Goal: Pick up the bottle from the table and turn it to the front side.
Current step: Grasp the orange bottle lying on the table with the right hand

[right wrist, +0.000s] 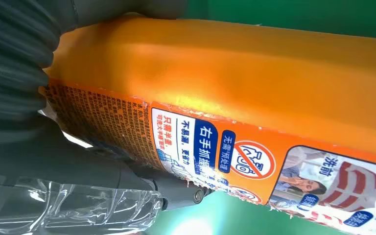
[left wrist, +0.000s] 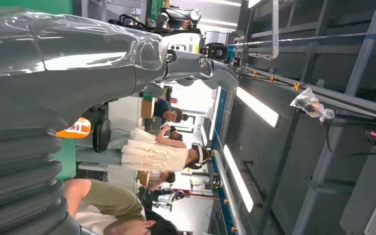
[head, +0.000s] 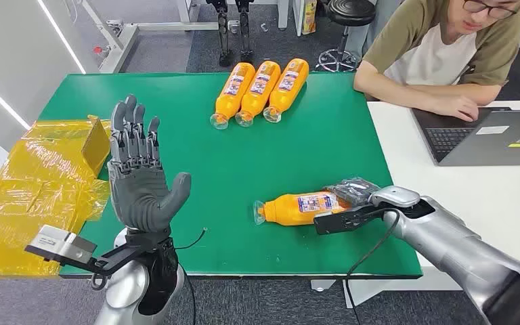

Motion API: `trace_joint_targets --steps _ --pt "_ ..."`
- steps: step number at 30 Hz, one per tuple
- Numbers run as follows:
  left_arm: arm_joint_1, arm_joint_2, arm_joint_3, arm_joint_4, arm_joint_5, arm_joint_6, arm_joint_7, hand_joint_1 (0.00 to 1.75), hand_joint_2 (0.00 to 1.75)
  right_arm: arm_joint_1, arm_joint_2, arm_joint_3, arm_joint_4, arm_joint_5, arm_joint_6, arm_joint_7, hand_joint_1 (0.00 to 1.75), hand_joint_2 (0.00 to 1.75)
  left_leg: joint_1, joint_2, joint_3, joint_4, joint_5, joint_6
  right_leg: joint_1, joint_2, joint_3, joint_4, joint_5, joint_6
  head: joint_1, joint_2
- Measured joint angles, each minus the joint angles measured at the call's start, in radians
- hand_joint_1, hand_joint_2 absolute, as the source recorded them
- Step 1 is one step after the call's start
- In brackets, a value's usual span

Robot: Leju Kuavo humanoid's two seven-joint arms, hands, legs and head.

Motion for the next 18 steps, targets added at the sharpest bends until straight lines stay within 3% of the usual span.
trace_joint_targets --steps 3,8,13,18 --pt "0.013 0.001 0.000 -0.012 -0.007 0.008 0.006 0.00 1.75 0.027 0.010 -0.025 -0.009 0.020 -0.070 0.019 1.75 1.75 0.000 0.000 0.000 0.000 0.000 0.000 0.000 0.000 0.000 0.000 0.000 0.000 0.000 0.000" --pt "0.066 0.001 0.006 -0.043 -0.039 0.032 0.007 0.00 1.75 0.123 0.073 -0.151 -0.047 0.049 -0.320 0.078 1.75 1.75 0.000 0.000 -0.001 -0.001 0.000 0.000 0.000 0.000 -0.001 0.000 -0.001 0.000 0.000 0.000" --pt "0.110 0.000 0.015 -0.057 -0.054 0.063 -0.009 0.00 1.75 0.229 0.183 -0.323 -0.103 0.026 -0.560 0.058 1.75 1.75 0.001 -0.001 -0.001 -0.002 0.000 0.000 0.001 0.000 -0.001 0.000 -0.001 0.000 0.000 0.000" --pt "0.138 -0.001 0.021 -0.060 -0.056 0.096 -0.015 0.00 1.75 0.396 0.323 -0.490 -0.261 -0.045 -0.842 -0.040 1.75 1.75 0.001 -0.002 -0.001 -0.003 -0.001 -0.001 0.001 -0.001 -0.001 0.000 -0.003 -0.001 0.000 0.000"
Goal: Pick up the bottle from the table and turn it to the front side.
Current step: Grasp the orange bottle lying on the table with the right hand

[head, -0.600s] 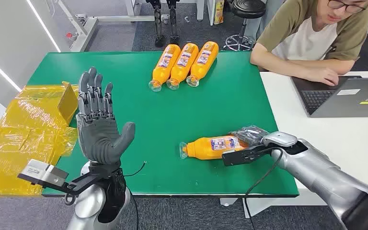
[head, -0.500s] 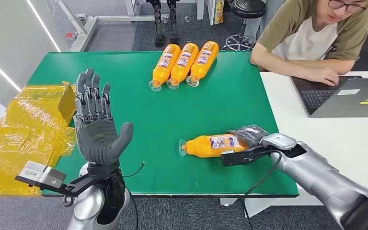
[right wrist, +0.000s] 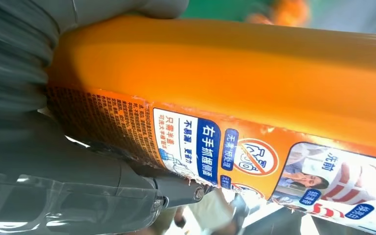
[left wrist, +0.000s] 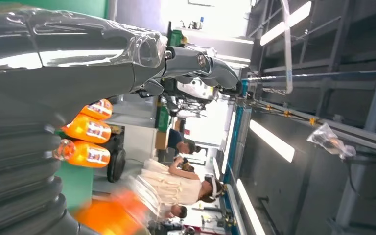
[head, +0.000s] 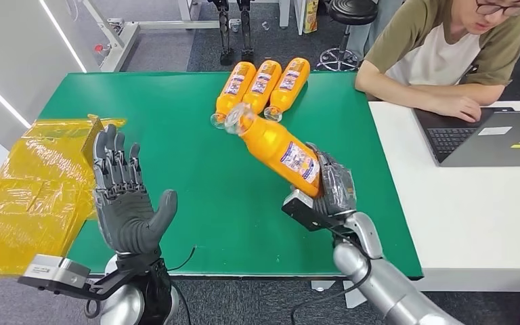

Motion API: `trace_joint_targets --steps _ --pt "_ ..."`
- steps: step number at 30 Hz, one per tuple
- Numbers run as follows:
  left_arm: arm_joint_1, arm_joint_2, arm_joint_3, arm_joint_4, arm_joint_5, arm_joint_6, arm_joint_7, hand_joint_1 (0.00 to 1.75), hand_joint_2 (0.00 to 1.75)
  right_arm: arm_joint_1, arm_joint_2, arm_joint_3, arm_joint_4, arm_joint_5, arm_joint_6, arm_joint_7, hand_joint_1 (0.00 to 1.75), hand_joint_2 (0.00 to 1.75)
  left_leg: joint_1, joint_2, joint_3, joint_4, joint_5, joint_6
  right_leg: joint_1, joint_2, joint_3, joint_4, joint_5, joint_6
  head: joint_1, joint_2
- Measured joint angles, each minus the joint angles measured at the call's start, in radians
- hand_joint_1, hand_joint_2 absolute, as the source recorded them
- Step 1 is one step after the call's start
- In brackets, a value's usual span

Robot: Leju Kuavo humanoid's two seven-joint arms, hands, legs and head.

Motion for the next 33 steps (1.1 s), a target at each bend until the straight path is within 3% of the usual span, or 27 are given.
trace_joint_targets --steps 2,6,13,25,33 --pt "0.004 0.000 0.000 0.000 0.002 0.015 -0.004 0.00 1.75 0.065 0.049 -0.042 -0.074 -0.013 -0.051 -0.037 1.75 1.75 0.000 0.000 0.000 0.000 0.000 -0.001 0.000 0.000 0.000 0.000 0.000 0.000 0.000 0.000" --pt "0.021 0.001 0.000 -0.001 0.008 0.035 -0.013 0.00 1.75 0.168 0.122 -0.086 -0.187 -0.024 -0.056 -0.075 1.75 1.75 0.000 0.000 0.000 0.000 -0.001 -0.001 0.000 0.000 0.000 0.000 -0.001 0.000 0.000 0.000" --pt "0.055 0.002 0.000 -0.020 0.059 -0.007 -0.006 0.00 1.75 0.234 0.187 -0.091 -0.280 -0.025 -0.046 -0.068 1.75 1.75 0.000 0.001 0.000 0.000 -0.001 -0.001 0.000 0.001 0.000 0.000 -0.001 0.000 0.000 0.000" --pt "0.072 0.006 -0.001 -0.023 0.125 -0.151 0.053 0.00 1.75 0.283 0.187 -0.076 -0.361 0.038 0.031 -0.070 1.75 1.75 0.000 0.001 0.000 0.000 -0.001 -0.001 0.000 0.001 -0.001 0.000 -0.001 0.000 0.000 0.000" --pt "-0.009 0.007 -0.027 0.073 0.146 -0.255 0.085 0.00 1.75 0.278 0.150 -0.011 -0.339 0.081 0.114 -0.068 1.75 1.75 0.000 0.001 0.000 0.000 -0.001 -0.001 -0.001 0.001 -0.001 0.000 -0.001 0.000 0.000 0.000"
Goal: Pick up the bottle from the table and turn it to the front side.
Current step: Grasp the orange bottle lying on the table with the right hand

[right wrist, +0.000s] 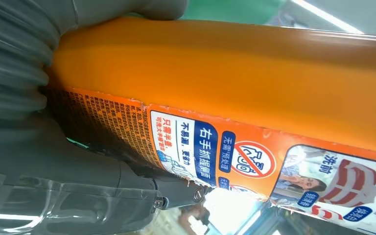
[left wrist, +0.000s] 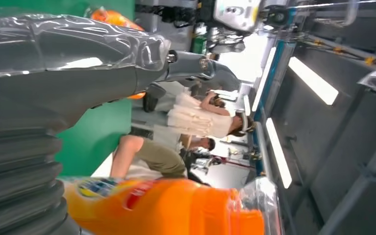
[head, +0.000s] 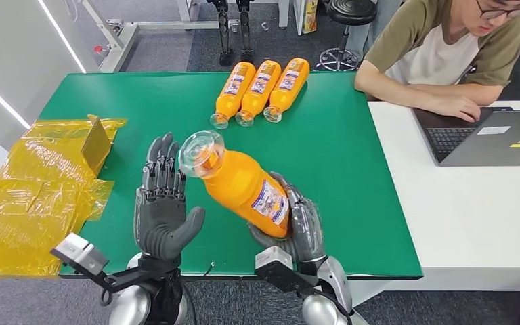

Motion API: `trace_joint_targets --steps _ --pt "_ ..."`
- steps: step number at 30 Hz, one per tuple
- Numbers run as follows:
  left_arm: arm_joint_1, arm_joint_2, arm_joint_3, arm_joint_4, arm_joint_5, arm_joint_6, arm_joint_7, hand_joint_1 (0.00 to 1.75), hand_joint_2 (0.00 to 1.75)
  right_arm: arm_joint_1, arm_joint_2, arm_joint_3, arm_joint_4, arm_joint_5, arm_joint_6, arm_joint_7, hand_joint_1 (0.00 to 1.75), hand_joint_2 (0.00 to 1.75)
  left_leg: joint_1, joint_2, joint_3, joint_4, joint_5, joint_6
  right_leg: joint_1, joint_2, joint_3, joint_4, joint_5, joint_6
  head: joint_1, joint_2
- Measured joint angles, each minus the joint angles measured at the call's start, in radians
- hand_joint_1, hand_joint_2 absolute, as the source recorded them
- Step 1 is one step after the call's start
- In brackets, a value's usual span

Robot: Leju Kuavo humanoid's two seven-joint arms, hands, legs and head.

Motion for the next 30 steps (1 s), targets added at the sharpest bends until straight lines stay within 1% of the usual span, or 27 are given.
trace_joint_targets --steps 4,7,16,17,20,21,22,30 --pt "-0.040 -0.003 -0.006 0.050 0.015 -0.005 -0.010 0.00 1.75 -0.017 -0.008 0.029 0.026 0.062 0.085 0.055 1.75 1.75 0.000 0.000 0.000 0.000 0.000 0.000 0.000 0.000 0.000 0.000 0.000 0.000 0.000 0.000" --pt "-0.054 -0.006 -0.006 0.071 0.018 -0.015 -0.017 0.00 1.75 -0.036 -0.018 0.043 0.056 0.088 0.135 0.068 1.75 1.75 0.000 0.000 0.000 0.000 0.000 0.000 0.000 0.000 0.000 0.000 0.000 0.000 0.000 0.000" --pt "-0.060 -0.006 0.001 0.089 0.010 -0.042 -0.020 0.00 1.75 -0.067 -0.050 0.053 0.097 0.098 0.189 0.076 1.75 1.75 0.000 0.000 0.000 0.000 0.000 0.000 0.000 0.000 0.000 0.000 0.000 0.000 0.000 0.000" --pt "-0.061 -0.006 0.004 0.089 0.005 -0.046 -0.021 0.38 1.75 -0.071 -0.052 0.053 0.100 0.100 0.196 0.078 1.75 1.75 0.000 0.000 0.000 0.000 0.000 0.000 0.000 0.000 0.000 0.000 0.000 0.000 0.000 0.000" --pt "-0.065 -0.006 0.009 0.089 -0.017 -0.062 -0.026 1.68 1.75 -0.087 -0.055 0.053 0.112 0.107 0.212 0.076 1.75 1.75 0.000 0.000 0.000 0.000 0.000 0.000 0.000 0.000 0.000 0.000 0.000 0.000 0.000 0.000" --pt "-0.066 -0.006 0.010 0.089 -0.024 -0.067 -0.027 1.74 1.75 -0.094 -0.055 0.054 0.117 0.109 0.213 0.074 1.75 1.75 0.000 0.000 0.000 0.000 0.000 0.000 0.000 0.000 0.000 0.000 0.000 0.000 0.000 0.000" --pt "-0.066 -0.006 0.012 0.089 -0.030 -0.071 -0.028 1.75 1.75 -0.100 -0.055 0.054 0.121 0.110 0.214 0.071 1.75 1.75 0.000 0.000 0.000 0.000 0.000 0.000 0.000 0.000 0.000 0.000 0.000 0.000 0.000 0.000" --pt "-0.074 -0.015 0.016 0.089 -0.070 -0.086 -0.029 1.75 1.75 -0.122 -0.055 0.053 0.136 0.099 0.189 0.053 1.75 1.75 0.000 0.000 0.000 0.000 0.000 0.000 0.000 0.000 0.000 0.000 0.000 0.000 0.000 0.000"
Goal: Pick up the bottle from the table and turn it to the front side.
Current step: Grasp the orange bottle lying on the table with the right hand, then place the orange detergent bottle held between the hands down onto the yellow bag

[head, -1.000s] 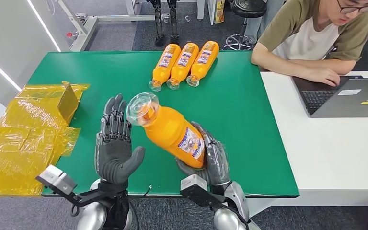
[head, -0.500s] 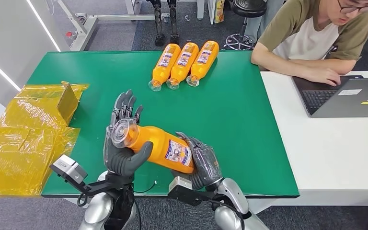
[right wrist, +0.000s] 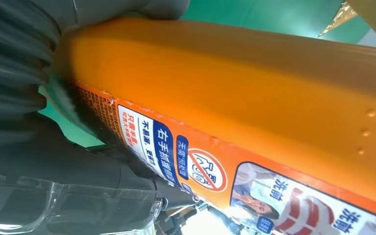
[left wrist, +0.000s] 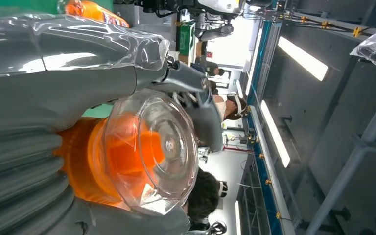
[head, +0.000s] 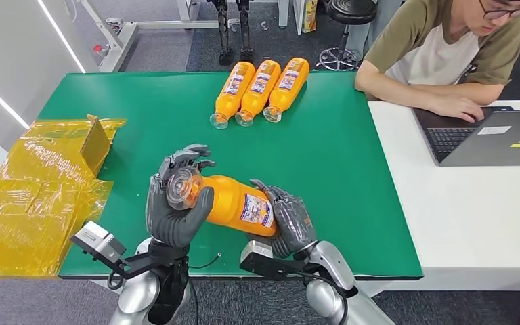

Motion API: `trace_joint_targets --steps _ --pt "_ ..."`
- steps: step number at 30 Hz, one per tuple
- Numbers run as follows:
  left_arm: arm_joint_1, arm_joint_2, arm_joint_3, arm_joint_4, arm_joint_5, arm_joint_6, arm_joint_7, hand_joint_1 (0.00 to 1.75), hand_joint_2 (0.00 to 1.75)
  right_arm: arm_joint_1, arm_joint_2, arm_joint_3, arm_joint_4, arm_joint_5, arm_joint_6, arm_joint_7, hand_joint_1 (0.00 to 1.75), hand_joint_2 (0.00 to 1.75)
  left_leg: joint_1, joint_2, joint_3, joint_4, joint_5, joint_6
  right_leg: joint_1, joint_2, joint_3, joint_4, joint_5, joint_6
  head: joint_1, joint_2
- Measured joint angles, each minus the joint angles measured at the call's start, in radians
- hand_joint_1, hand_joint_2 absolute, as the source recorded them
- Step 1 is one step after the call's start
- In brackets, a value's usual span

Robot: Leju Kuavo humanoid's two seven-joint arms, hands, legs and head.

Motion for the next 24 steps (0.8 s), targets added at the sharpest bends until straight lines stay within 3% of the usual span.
trace_joint_targets --steps 6,10,22,24 --pt "-0.005 -0.002 0.001 0.000 -0.005 0.000 0.000 1.75 1.75 -0.003 0.000 0.000 0.001 -0.007 -0.004 -0.006 1.75 1.75 0.000 0.000 0.000 0.000 0.000 0.000 0.000 0.000 0.000 0.000 0.000 0.000 0.000 0.000" --pt "-0.019 -0.013 0.001 0.019 -0.038 -0.006 0.004 0.00 1.75 -0.007 0.017 0.000 0.000 -0.048 -0.038 -0.048 1.75 1.75 0.000 0.000 0.000 0.000 0.000 0.000 0.000 0.000 0.000 0.000 0.000 0.000 0.000 0.000" --pt "-0.045 -0.015 0.001 0.050 -0.091 -0.029 0.014 0.03 1.75 -0.016 0.029 0.002 0.001 -0.076 -0.001 -0.046 1.75 1.75 0.000 0.000 0.000 0.000 0.000 0.000 0.000 0.000 0.000 0.000 0.000 0.000 0.000 0.000" --pt "-0.049 -0.015 0.002 0.052 -0.090 -0.027 0.013 0.90 1.75 -0.018 0.030 0.003 0.004 -0.076 0.008 -0.045 1.75 1.75 0.000 0.000 0.000 0.000 0.000 0.000 0.000 0.000 0.000 0.000 0.000 0.000 0.000 0.000"
